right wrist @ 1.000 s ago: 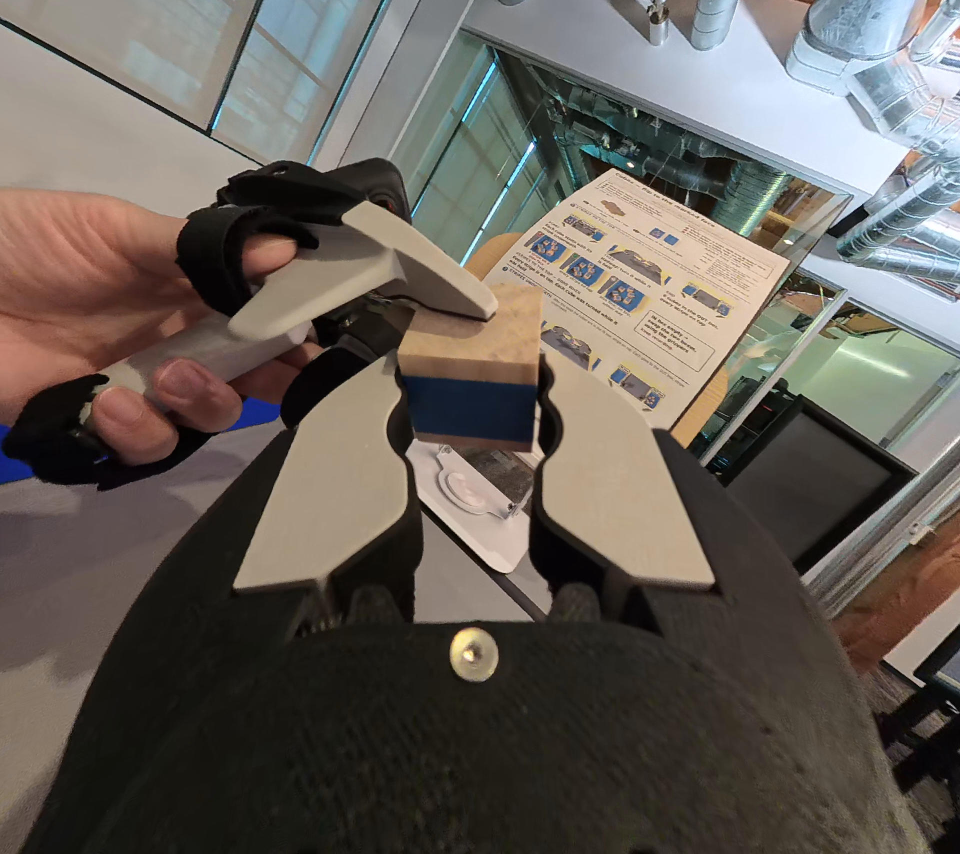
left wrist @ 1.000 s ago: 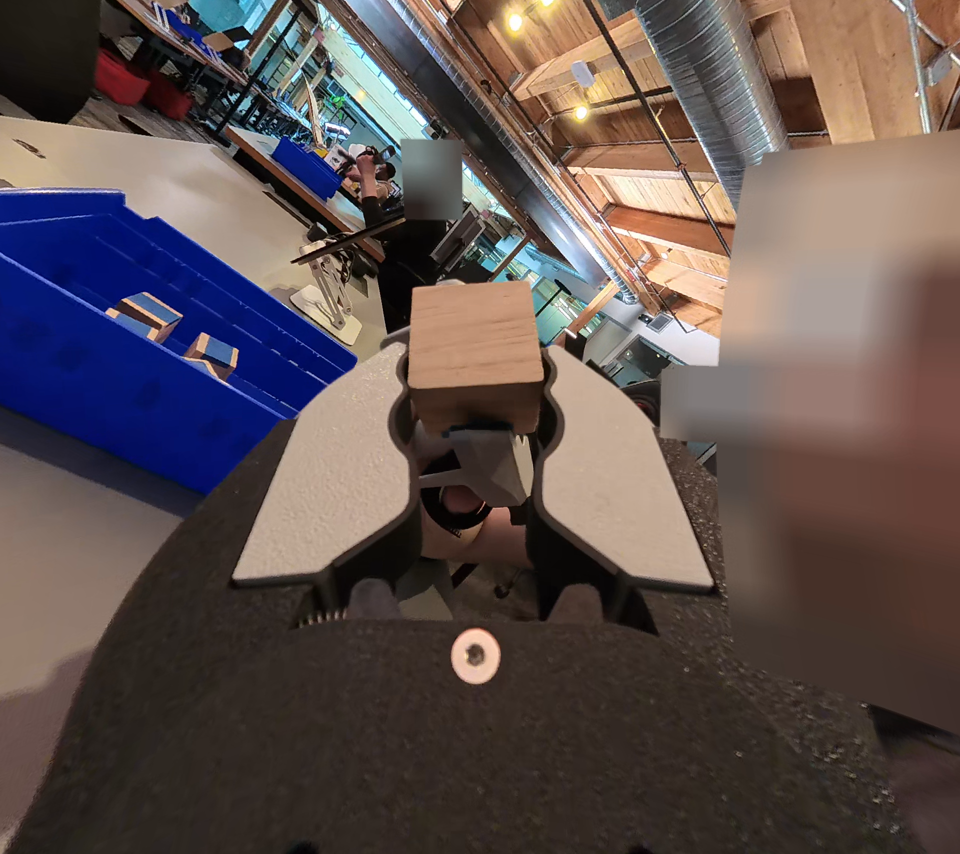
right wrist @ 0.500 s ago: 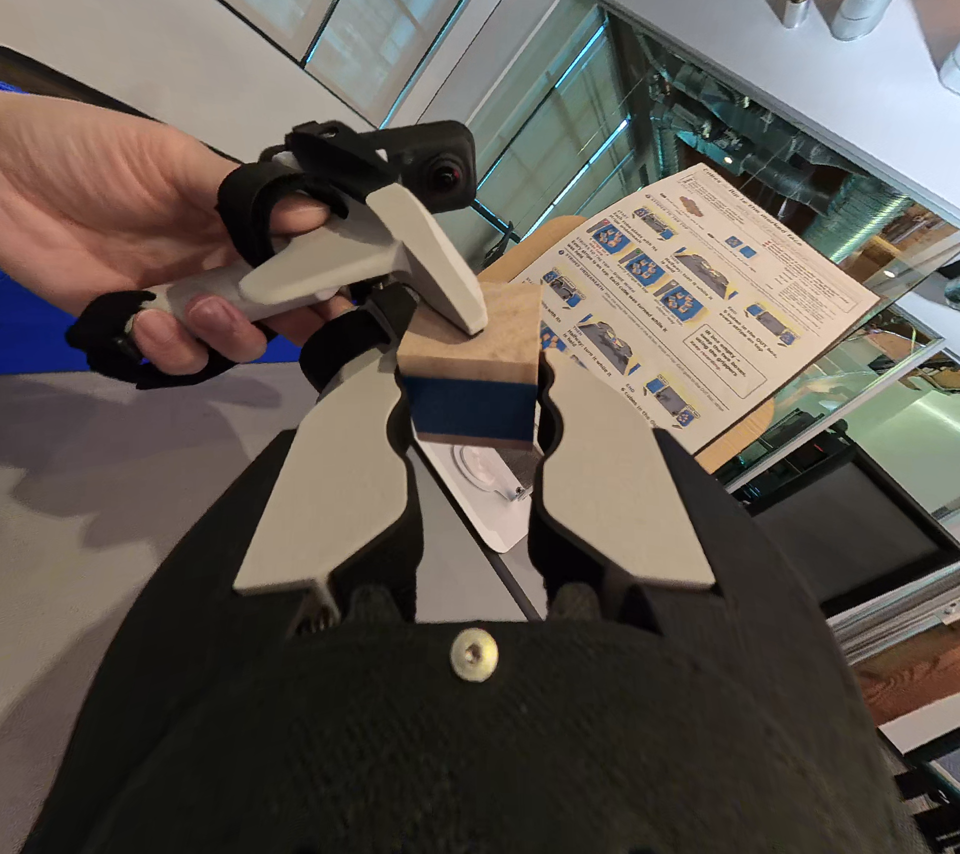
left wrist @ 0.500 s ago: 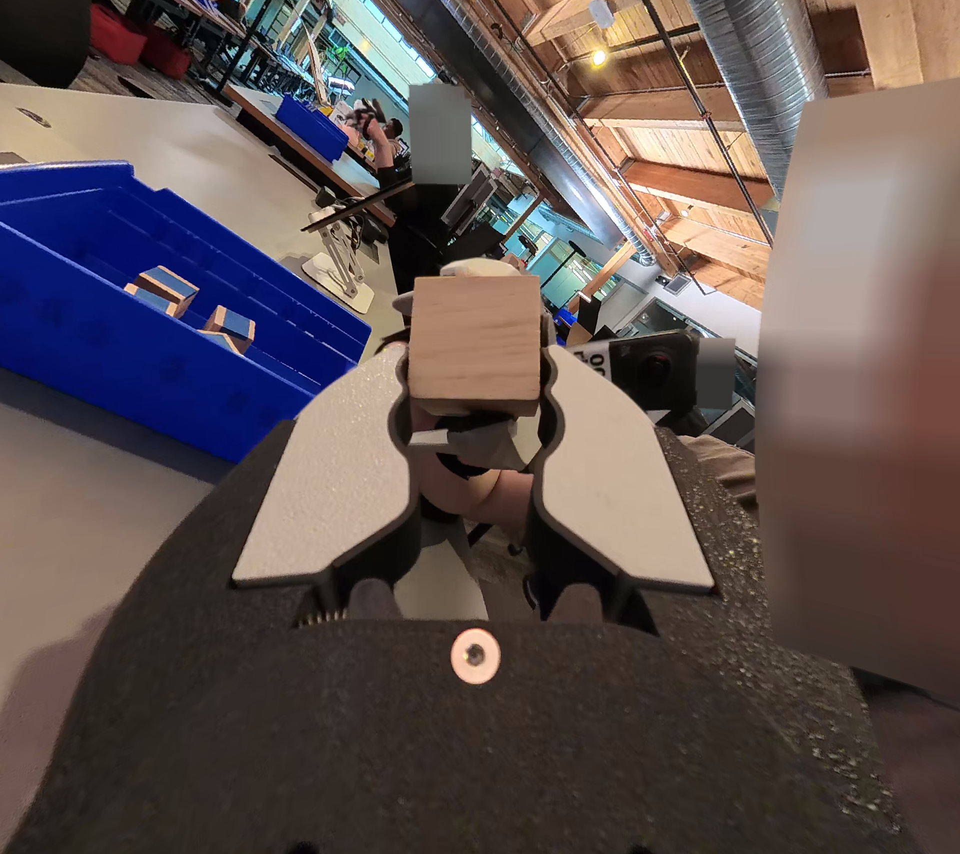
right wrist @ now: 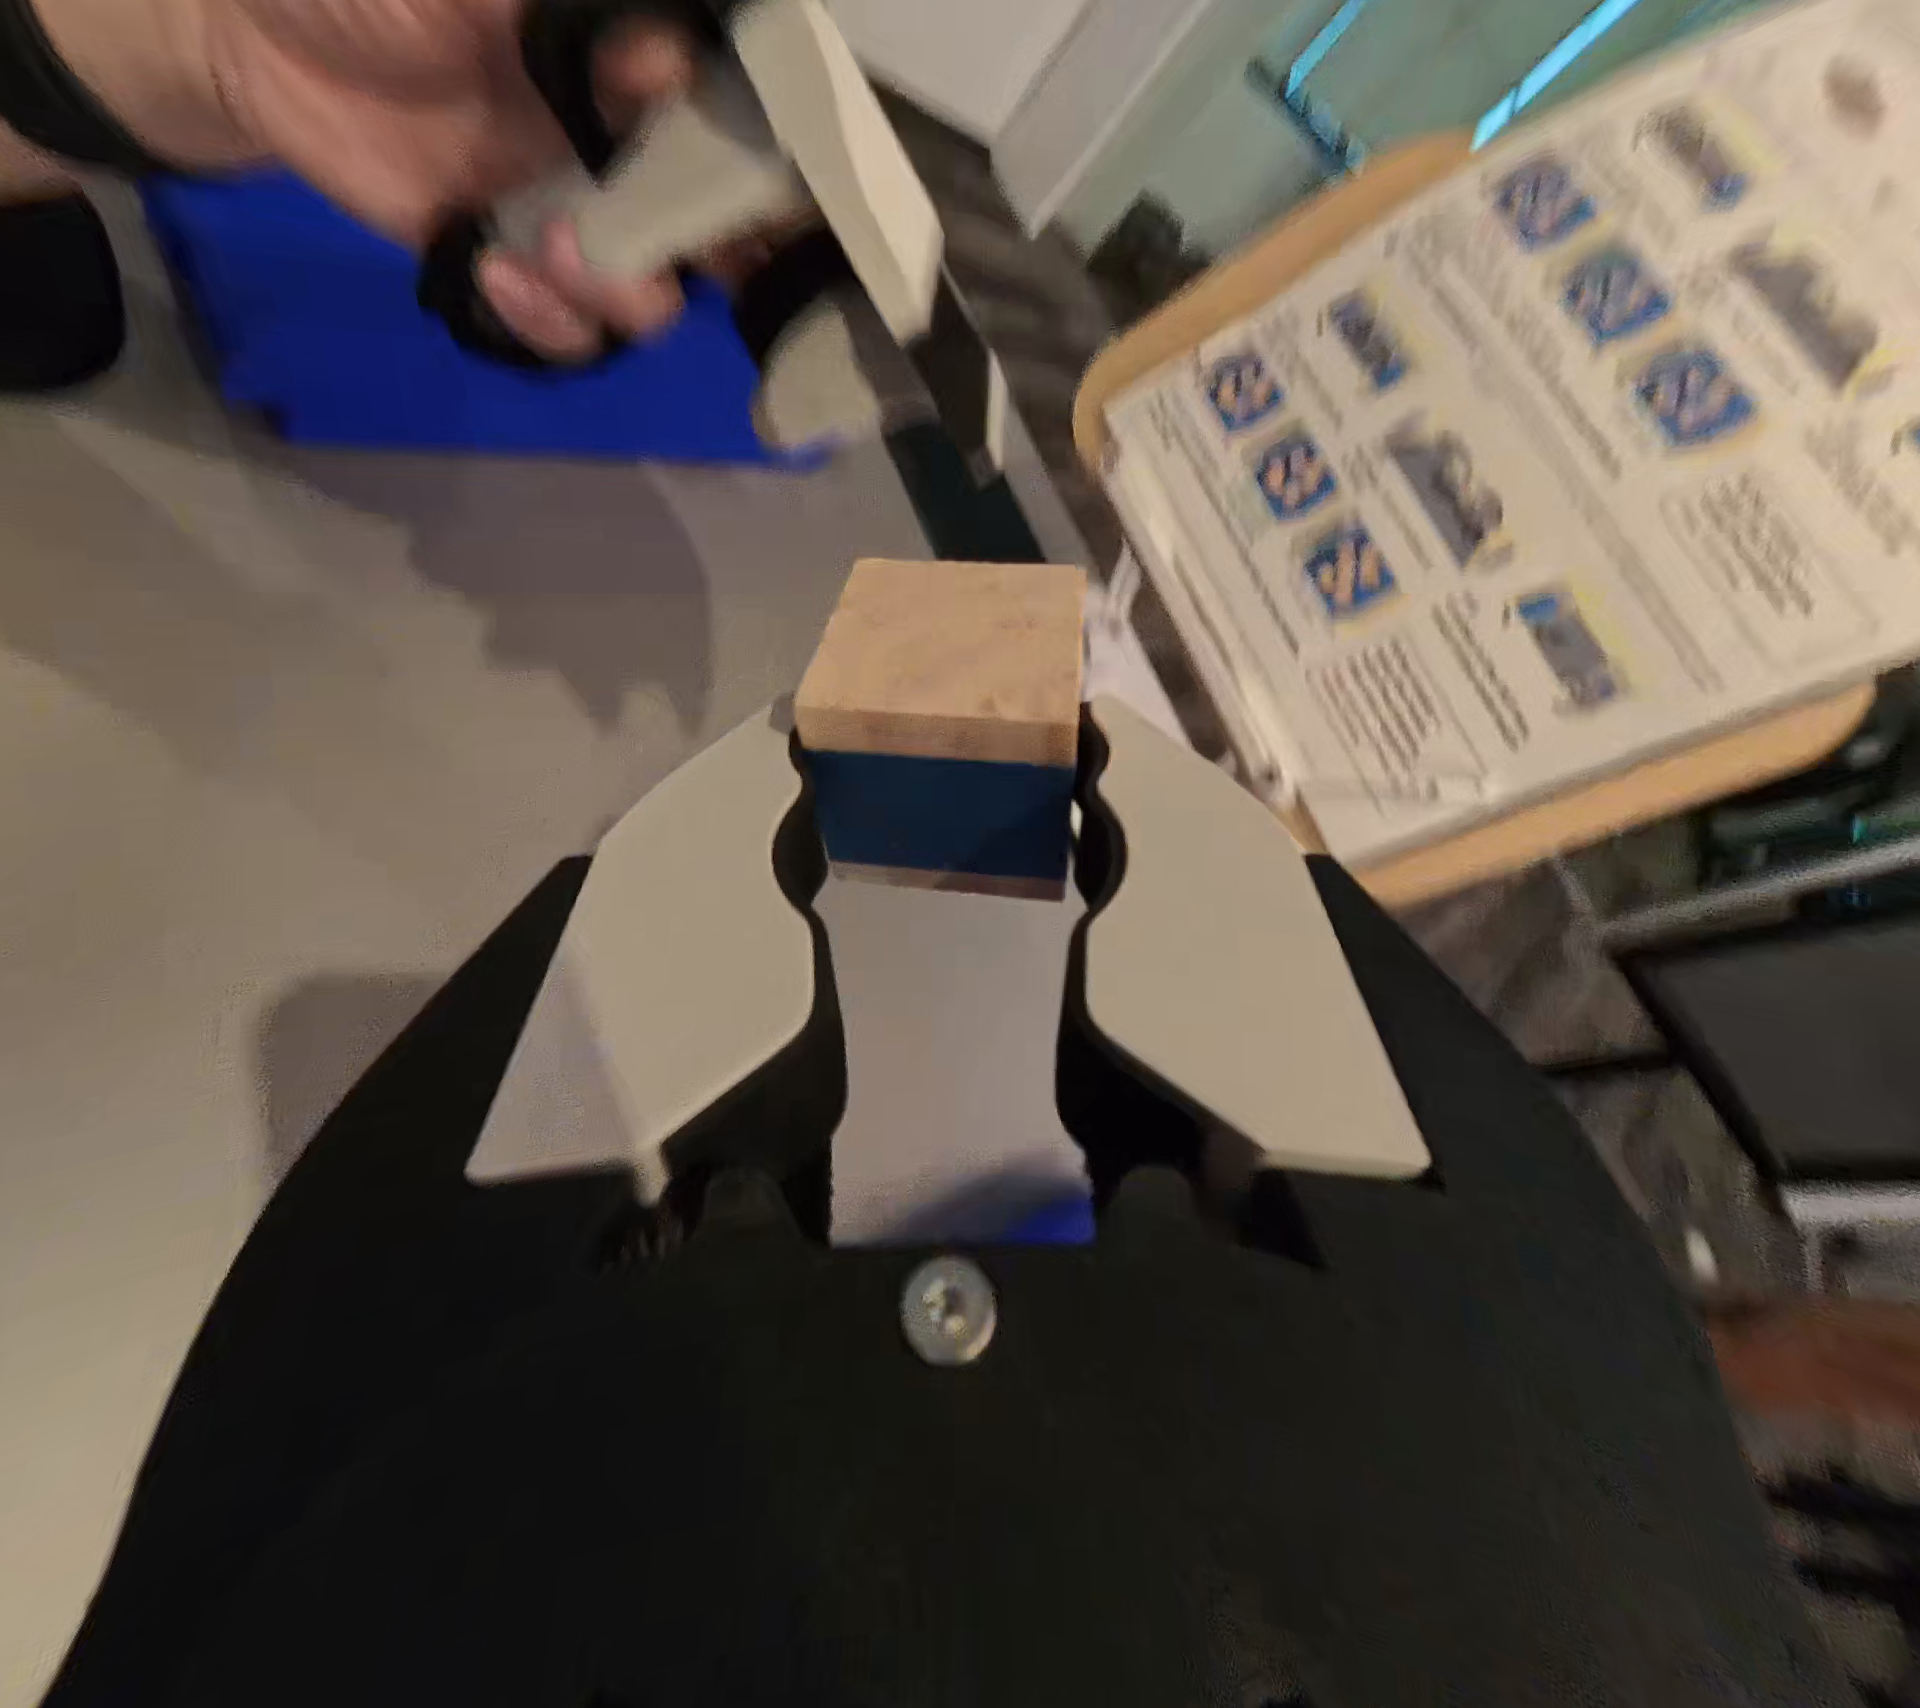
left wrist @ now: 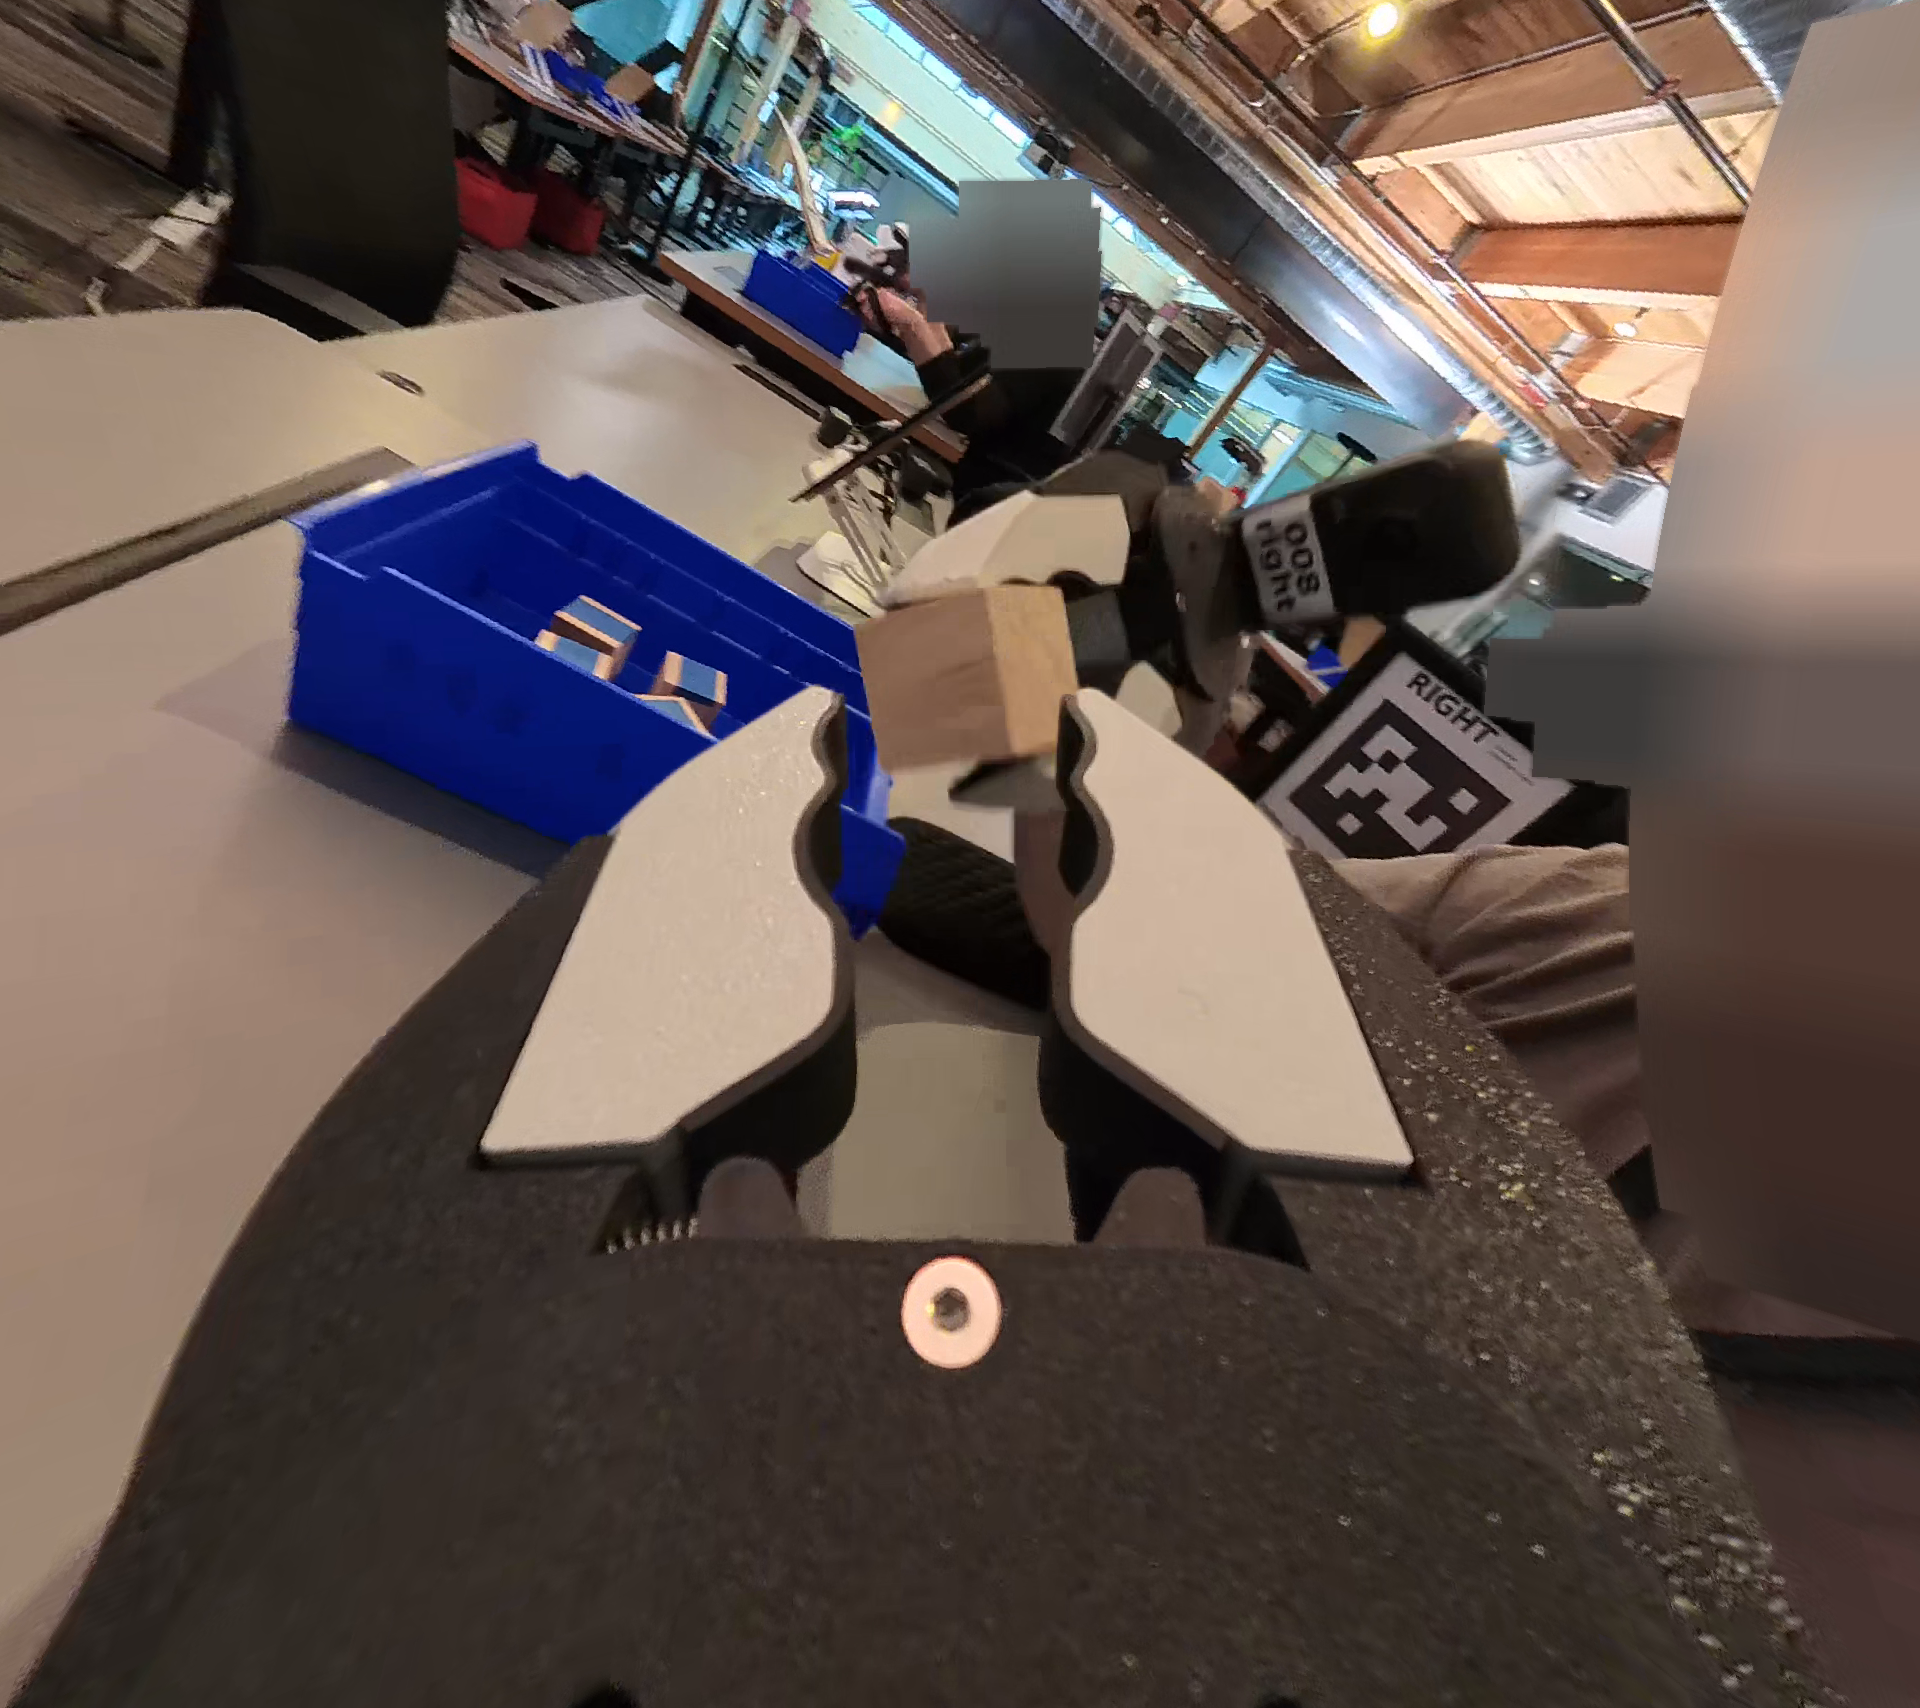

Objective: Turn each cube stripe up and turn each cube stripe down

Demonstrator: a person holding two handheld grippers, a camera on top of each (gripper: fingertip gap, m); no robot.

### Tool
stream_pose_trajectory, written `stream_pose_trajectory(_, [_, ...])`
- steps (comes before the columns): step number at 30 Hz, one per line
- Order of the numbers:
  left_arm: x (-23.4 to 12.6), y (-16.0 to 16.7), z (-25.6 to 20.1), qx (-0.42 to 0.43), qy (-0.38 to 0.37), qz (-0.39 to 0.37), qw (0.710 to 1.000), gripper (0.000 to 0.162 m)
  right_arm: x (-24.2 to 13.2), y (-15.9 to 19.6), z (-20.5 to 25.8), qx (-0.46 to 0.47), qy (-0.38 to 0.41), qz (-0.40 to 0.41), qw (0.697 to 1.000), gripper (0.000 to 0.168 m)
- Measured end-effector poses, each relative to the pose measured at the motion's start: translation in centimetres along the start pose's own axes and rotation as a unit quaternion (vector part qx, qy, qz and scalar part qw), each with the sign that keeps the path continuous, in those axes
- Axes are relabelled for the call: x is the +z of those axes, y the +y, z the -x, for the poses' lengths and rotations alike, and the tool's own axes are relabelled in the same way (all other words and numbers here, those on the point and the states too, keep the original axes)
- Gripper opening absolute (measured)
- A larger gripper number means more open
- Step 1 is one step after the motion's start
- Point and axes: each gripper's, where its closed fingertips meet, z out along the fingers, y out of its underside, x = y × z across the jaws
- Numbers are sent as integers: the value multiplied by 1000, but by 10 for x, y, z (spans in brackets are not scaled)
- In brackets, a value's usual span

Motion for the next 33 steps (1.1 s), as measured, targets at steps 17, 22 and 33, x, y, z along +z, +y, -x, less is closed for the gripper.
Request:
stream_pose_trajectory(17, [-109,-66,-12,161,-196,-41,966,29,-152,299,27,365,-147,595,701,46])
stream_pose_trajectory(22, [-169,-81,-18,226,-302,-53,925,20,-155,320,37,375,-159,627,664,47])
stream_pose_trajectory(33, [-268,-11,34,125,-504,150,841,24,-147,327,28,394,-125,621,666,57])
